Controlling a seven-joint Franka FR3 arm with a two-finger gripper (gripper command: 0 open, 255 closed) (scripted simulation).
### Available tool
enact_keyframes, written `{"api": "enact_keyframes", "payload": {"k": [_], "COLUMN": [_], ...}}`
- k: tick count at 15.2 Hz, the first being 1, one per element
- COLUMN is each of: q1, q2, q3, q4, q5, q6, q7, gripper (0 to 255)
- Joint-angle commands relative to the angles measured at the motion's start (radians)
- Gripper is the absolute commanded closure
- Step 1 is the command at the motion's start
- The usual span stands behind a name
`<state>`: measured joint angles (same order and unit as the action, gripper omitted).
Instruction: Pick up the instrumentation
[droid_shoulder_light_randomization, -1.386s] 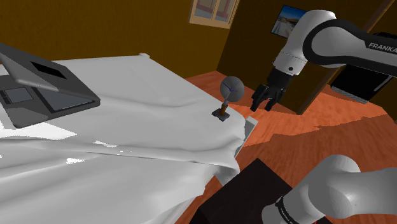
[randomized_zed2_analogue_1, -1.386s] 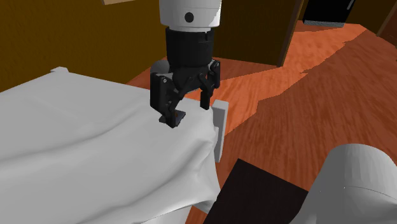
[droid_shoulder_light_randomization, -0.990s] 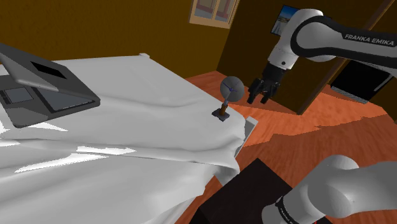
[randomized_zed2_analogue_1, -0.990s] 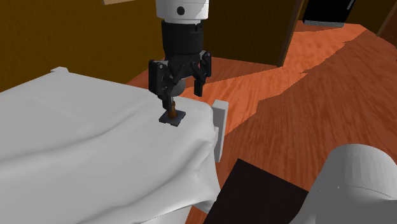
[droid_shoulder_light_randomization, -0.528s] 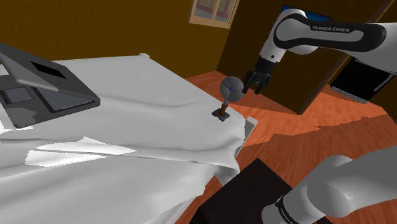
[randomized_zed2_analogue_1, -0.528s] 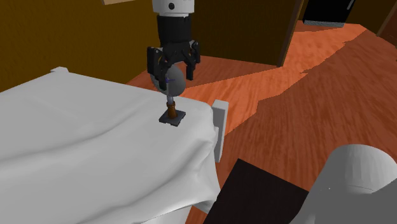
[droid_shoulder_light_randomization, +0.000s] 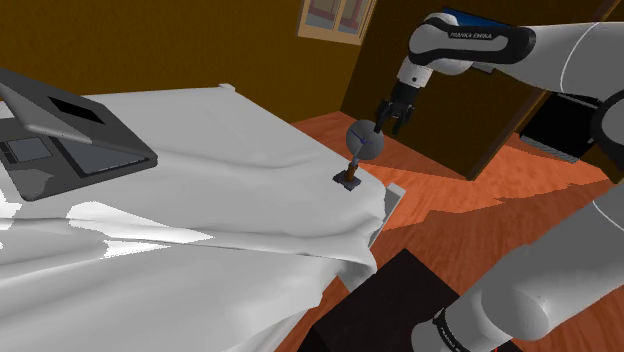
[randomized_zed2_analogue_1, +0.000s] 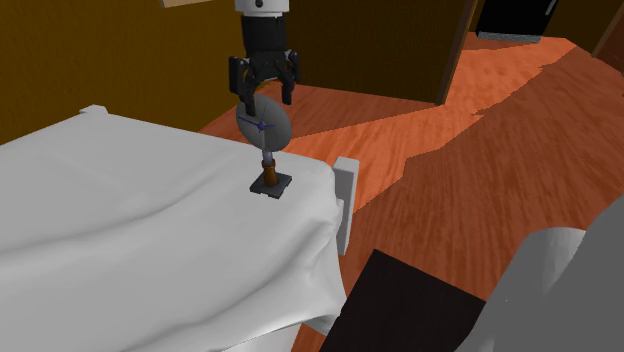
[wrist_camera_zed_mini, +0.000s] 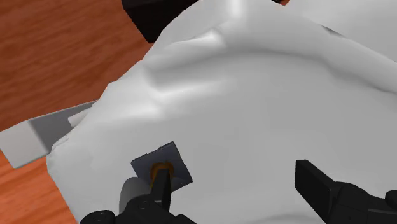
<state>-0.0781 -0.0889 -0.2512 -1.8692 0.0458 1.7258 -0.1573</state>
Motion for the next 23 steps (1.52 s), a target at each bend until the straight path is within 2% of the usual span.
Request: {"api": "enact_keyframes", "payload": {"k": [1, 5, 9, 10, 17, 19, 20, 23], "q1": [-0.012, -0.046, -0.099, -0.104, -0.095, -0.095, -0.095, -0.095], "q2": [0.087, 0.258, 0.451, 0.465, 0.453, 0.452, 0.453, 0.452], "q3": [-0.019, -0.042, -0.052, -0.051, -0.049, -0.049, -0.049, -0.049], "q4": [0.096, 0.303, 0.564, 0.584, 0.464, 0.463, 0.466, 0.464], "q5": [0.016, 0.056, 0.104, 0.107, 0.105, 0.105, 0.105, 0.104], "q6": [-0.013, -0.061, -0.14, -0.147, -0.039, -0.039, -0.041, -0.04], "q7": [-0.039, -0.103, -0.155, -0.158, -0.163, -0.163, -0.164, -0.164], "gripper": [0, 0, 0, 0, 0, 0, 255, 255]}}
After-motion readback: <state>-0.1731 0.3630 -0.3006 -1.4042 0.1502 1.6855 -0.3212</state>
